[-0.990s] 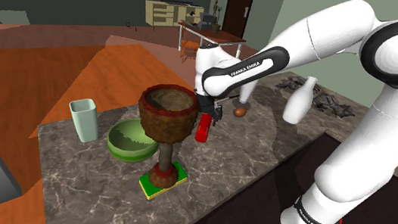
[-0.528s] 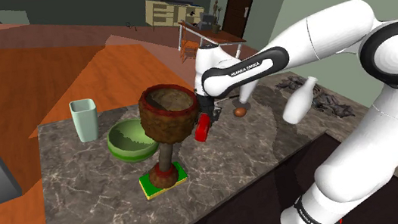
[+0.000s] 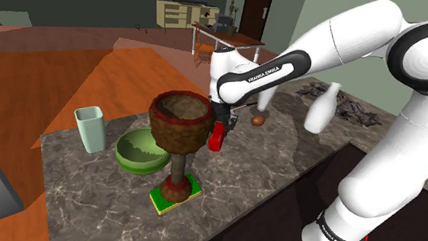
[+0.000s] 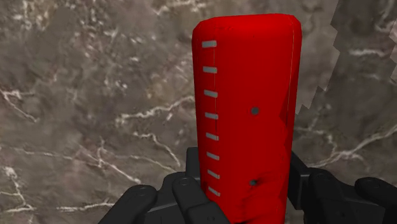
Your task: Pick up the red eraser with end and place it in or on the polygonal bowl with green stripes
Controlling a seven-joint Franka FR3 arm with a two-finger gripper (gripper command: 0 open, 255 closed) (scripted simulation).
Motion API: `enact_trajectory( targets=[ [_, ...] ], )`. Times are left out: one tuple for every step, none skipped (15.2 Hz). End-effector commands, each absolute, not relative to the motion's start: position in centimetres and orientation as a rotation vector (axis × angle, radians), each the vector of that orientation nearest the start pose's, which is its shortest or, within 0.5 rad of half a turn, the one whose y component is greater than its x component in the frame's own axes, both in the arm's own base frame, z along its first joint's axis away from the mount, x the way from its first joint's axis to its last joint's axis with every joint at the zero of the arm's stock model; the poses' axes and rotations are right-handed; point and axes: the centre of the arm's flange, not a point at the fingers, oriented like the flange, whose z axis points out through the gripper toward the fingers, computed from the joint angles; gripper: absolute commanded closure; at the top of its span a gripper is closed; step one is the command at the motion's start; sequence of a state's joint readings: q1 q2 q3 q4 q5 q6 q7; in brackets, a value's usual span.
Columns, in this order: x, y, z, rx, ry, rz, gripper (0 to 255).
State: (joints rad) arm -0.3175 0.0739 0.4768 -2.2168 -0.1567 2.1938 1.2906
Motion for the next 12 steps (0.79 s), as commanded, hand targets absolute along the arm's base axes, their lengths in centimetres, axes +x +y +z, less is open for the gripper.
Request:
enact_trajectory(
  targets=[
    [52.1,7.7,34.0,-2.839,1.615,0.012,255],
    [52.1,7.7,34.5,-2.839,1.615,0.012,255],
    [52.1,7.7,35.0,-2.839,1.615,0.012,255],
    [52.1,7.7,35.5,-2.839,1.615,0.012,255],
    [52.1,7.7,36.1,-2.839,1.615,0.012,255],
    [52.1,7.7,36.6,-2.839,1.615,0.012,255],
    [52.1,7.7,37.1,-2.839,1.615,0.012,255],
    [52.1,7.7,37.7,-2.839,1.615,0.012,255],
    [52.1,7.7,38.2,-2.839,1.615,0.012,255],
    [52.1,7.7,38.7,-2.839,1.615,0.012,255],
    [52.1,7.7,39.2,-2.839,1.615,0.012,255],
    [52.1,7.7,39.8,-2.839,1.615,0.012,255]
  ],
)
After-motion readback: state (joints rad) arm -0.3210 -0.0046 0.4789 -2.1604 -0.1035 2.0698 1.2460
